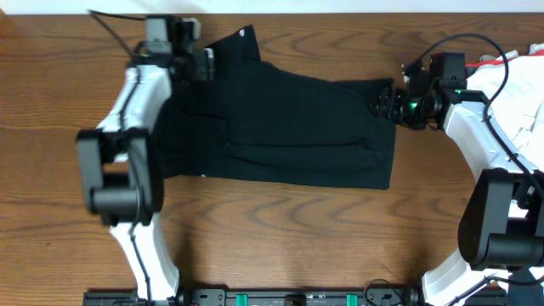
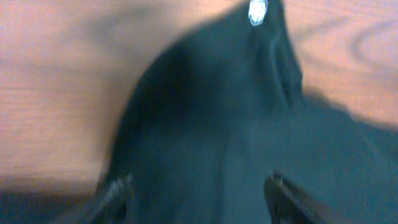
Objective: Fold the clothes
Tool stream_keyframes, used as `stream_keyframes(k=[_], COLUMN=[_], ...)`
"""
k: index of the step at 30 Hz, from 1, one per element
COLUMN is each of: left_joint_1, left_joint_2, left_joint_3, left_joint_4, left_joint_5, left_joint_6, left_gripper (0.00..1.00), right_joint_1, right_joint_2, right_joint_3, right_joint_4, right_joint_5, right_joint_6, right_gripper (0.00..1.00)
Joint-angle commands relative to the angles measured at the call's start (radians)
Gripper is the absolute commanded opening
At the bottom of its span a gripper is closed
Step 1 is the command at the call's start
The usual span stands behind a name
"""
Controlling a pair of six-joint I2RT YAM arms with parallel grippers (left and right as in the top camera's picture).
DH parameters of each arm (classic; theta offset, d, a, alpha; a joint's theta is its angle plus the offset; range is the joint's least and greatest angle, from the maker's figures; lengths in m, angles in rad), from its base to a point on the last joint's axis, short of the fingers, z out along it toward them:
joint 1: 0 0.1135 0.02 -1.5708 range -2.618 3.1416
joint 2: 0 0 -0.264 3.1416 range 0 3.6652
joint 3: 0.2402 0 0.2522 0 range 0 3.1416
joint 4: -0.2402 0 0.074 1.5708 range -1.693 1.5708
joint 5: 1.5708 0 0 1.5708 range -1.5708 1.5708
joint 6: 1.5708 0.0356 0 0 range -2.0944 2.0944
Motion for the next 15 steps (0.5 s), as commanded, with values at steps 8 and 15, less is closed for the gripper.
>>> stream_keyframes(k=[8, 15], left_joint_1=[0.121, 0.23], left_joint_2=[-0.39, -0.403], left_joint_3=[0.021, -0.033], left_joint_4=[-0.495, -0.771], left_joint_5=[-0.075, -0.073], left_joint_6=[0.007, -0.111], left_gripper=[0.69, 0.69], right_joint_1=[0.003, -0.005], right_joint_2=[-0.003, -0.05], right_joint_3=[0.019, 0.019], right_joint_4=[-0.317, -0.472], right_joint_5=[0.026, 0.027], right_joint_6=[-0.118, -0.233], right_gripper=[0.79, 0.73])
